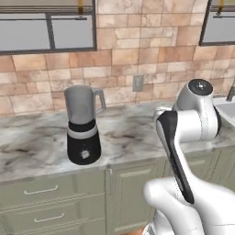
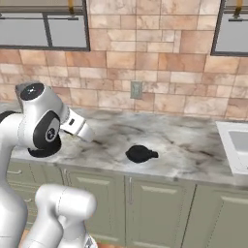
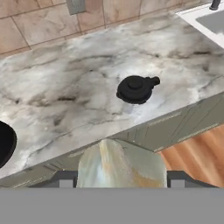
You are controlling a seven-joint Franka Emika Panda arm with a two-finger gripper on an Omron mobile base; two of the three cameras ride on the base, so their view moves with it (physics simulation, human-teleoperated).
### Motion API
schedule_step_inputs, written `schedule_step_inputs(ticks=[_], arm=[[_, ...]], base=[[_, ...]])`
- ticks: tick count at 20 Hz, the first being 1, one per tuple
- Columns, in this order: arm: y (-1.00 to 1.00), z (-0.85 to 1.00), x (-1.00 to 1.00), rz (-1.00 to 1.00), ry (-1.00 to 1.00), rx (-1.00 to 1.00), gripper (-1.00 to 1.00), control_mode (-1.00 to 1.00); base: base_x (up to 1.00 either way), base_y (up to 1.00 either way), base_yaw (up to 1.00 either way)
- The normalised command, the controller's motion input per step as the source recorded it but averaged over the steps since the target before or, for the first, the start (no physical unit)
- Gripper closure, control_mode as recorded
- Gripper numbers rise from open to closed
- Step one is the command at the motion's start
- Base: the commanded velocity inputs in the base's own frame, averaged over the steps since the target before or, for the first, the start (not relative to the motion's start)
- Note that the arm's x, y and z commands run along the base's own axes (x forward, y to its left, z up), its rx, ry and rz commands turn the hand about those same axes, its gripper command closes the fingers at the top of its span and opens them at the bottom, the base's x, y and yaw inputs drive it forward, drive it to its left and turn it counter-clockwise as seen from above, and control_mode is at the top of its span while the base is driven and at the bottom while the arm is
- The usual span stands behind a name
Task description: Grab the lemon and garlic from the fridge, place them in the blender, close the lid, and turn on the blender to create a marinade.
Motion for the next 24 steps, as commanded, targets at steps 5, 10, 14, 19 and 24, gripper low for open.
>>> schedule_step_inputs(ticks=[5,10,14,19,24], arm=[[0.00,0.00,0.00,0.00,0.00,0.00,1.00,1.00],[0.00,0.00,0.00,0.00,0.00,0.00,1.00,1.00],[0.00,0.00,0.00,0.00,0.00,0.00,1.00,1.00],[0.00,0.00,0.00,0.00,0.00,0.00,1.00,1.00],[-0.02,0.01,0.00,0.00,0.00,0.02,1.00,-1.00]], base=[[0.53,-0.30,0.28],[0.49,-0.34,0.25],[0.29,-0.33,0.18],[0.11,-0.03,0.05],[0.00,-0.03,0.00]])
